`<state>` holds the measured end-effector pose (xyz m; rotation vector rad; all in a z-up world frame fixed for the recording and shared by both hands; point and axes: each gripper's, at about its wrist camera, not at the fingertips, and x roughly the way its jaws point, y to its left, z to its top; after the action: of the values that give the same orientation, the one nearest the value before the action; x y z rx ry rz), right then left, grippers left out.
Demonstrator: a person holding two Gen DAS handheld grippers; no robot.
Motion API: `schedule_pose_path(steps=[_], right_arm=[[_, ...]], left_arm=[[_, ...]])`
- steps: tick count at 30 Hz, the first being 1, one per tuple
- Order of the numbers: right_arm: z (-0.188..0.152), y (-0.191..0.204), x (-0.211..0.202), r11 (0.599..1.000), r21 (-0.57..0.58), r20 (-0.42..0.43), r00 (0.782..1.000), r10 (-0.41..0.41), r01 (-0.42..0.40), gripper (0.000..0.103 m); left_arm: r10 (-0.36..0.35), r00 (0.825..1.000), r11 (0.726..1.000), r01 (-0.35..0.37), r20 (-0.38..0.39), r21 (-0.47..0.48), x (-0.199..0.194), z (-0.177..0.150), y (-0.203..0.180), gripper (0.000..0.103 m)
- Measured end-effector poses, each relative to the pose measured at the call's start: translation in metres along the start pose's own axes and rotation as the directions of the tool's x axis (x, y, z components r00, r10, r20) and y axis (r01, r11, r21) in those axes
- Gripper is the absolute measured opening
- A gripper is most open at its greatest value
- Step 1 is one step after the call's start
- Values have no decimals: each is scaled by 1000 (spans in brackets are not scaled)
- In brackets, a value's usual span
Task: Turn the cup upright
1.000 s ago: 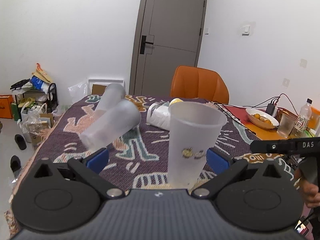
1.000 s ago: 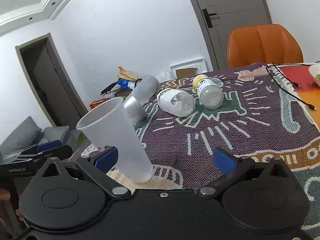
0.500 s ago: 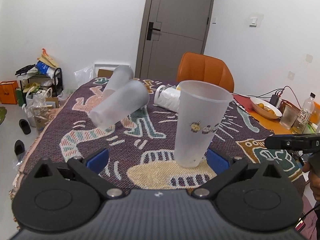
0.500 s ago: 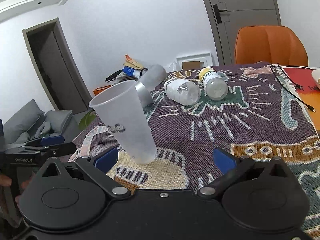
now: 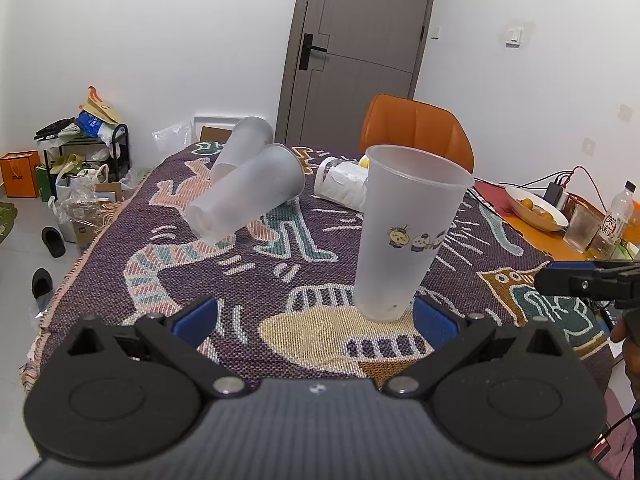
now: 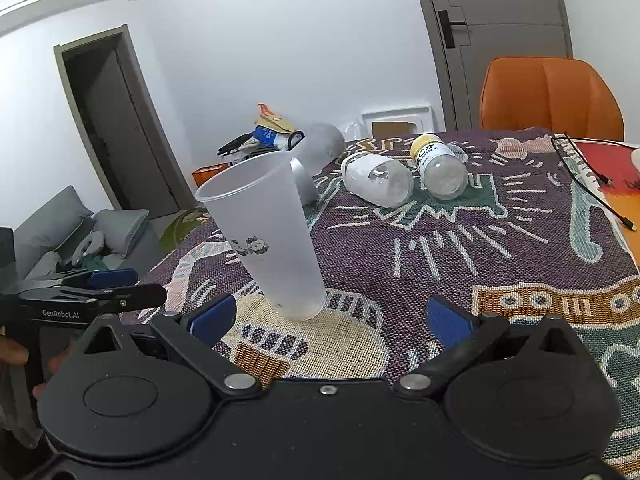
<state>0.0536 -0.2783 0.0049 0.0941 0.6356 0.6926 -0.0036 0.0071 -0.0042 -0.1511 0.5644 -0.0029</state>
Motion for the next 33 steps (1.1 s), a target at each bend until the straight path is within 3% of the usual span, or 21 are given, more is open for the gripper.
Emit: schedule_pose_path(steps=[33], right_arm=[[-2, 2, 4, 1000, -5, -10, 1000, 0, -1, 103]], left_arm=[[18, 1000, 1000, -18, 20, 7, -4, -1, 0, 103]])
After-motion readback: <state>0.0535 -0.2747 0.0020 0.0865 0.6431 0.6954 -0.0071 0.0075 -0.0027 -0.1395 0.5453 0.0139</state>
